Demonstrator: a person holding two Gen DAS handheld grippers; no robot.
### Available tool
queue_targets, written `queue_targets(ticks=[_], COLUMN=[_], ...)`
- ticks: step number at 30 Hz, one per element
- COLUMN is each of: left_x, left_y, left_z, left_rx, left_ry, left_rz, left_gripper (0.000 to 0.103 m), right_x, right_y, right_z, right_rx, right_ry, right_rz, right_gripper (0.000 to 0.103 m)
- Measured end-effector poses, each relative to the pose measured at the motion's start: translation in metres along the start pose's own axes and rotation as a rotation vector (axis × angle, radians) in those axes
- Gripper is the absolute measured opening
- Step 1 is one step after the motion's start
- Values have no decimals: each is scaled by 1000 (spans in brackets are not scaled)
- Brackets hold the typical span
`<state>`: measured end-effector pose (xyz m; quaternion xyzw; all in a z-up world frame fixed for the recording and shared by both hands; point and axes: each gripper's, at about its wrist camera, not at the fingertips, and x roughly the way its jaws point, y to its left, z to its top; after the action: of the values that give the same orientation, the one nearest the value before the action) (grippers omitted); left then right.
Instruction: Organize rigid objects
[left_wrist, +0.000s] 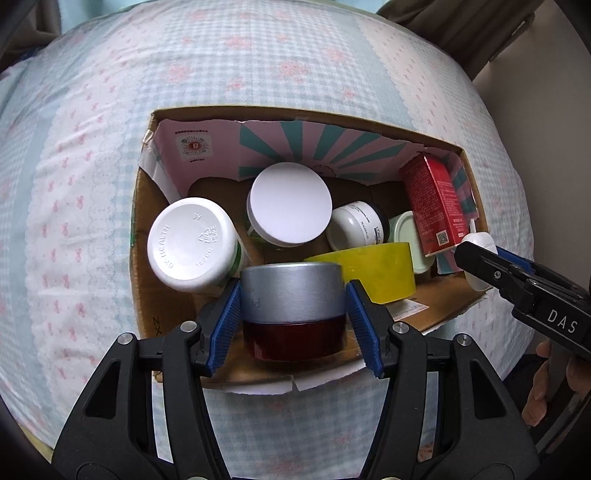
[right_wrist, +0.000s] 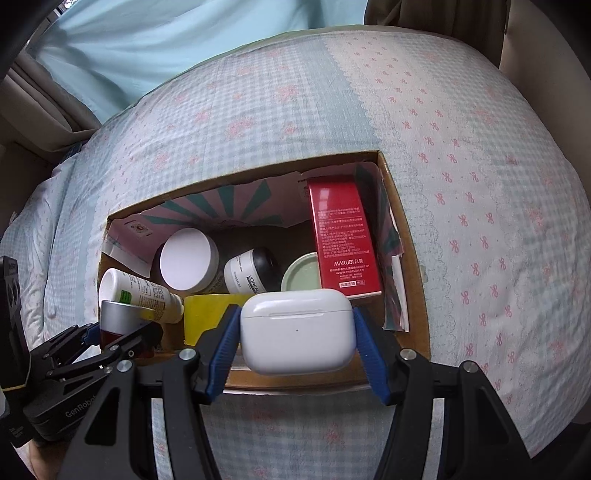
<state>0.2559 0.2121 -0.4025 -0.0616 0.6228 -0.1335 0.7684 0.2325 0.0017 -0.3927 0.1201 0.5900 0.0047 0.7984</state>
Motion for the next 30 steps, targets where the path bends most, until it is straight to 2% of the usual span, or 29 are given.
queue_targets(ticks=[1,2,3,5,6,7,13,20,25,30], left_x=[-2,-6,-8,-10,-13,-15,-34,-74,-116,-177], left_y=[1,1,1,2,3,3,-3,-13,-34,-72], left_z=[1,2,4,6,8,8,5,-3,-10,-13], left_rx=[-8,-9,-2,3,2,3,21,-5,-13,9], left_ry=[-5,-25,-35,-34,-33,-36,-58,-111,-157,-246], left_rz=[-9,4,14,10,16,20,44,72,100,135], left_gripper=[99,103,103,103,103,103,103,103,103,103], right_x=[1,1,2,0,-2,-6,-18,-49,-87,-148], right_y=[1,1,1,1,1,0,-1,-9,-12,-16], right_z=[0,1,1,1,1,2,2,-5,-5,2], right_rx=[4,11,17,35,42,46,21,20,-6,-59], right_ry=[1,3,2,2,-5,-18,1,-26,-63,-134], right_rz=[11,17,14,-2,-10,-15,-24,0,26,27], right_gripper=[57,57,59,79,92,95,95,96,95,96])
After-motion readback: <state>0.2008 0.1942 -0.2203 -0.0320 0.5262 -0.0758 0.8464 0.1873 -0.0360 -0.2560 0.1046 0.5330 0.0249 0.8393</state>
